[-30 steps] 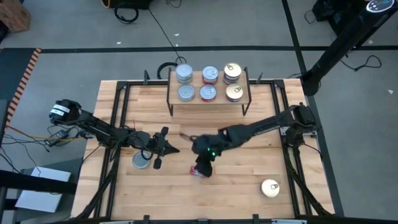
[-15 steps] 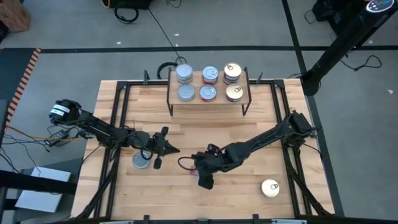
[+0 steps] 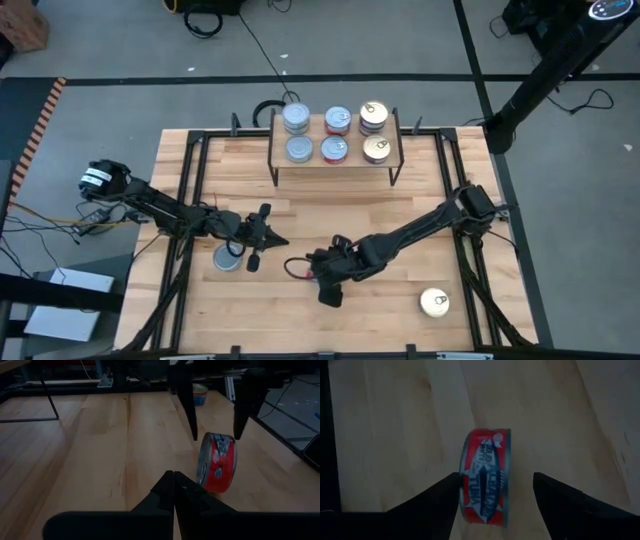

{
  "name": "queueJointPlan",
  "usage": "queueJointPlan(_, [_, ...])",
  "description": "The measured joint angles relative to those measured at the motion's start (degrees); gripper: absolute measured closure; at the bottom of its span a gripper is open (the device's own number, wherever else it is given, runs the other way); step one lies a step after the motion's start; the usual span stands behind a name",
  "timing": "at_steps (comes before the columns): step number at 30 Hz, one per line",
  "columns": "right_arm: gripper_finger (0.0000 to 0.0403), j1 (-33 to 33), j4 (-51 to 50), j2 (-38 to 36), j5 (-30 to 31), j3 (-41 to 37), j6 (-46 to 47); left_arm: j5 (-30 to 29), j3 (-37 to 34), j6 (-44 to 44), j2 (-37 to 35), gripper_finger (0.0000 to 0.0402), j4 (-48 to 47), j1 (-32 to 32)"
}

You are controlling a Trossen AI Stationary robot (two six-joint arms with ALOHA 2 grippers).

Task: Stack canned seafood by type on shelf
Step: Stack the red tuna can on top of the red tuna can on the shelf

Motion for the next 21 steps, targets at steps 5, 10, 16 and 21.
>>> queueJointPlan(5, [0.0151, 0.07, -1.88, 0.69, -0.13, -0.03, -0.99, 0.0, -0.02, -0.07, 0.0, 0.0392, -0.15, -0.01])
queueJointPlan(10, [0.0178, 0.07, -3.09, 1.16, -0.15, -0.03, -1.19, 0.0, -0.02, -0.09, 0.0, 0.0392, -0.17, 0.0])
queueJointPlan(16, [0.0234, -0.04, -3.45, 1.25, -0.11, -0.03, -4.93, 0.0, -0.02, -0.1, 0.0, 0.0392, -0.16, -0.01])
queueJointPlan(21, [0.0253, -0.04, -4.61, 1.26, -0.05, 0.82, -9.71, 0.0, -0.02, -0.11, 0.0, 0.0392, -0.16, 0.01])
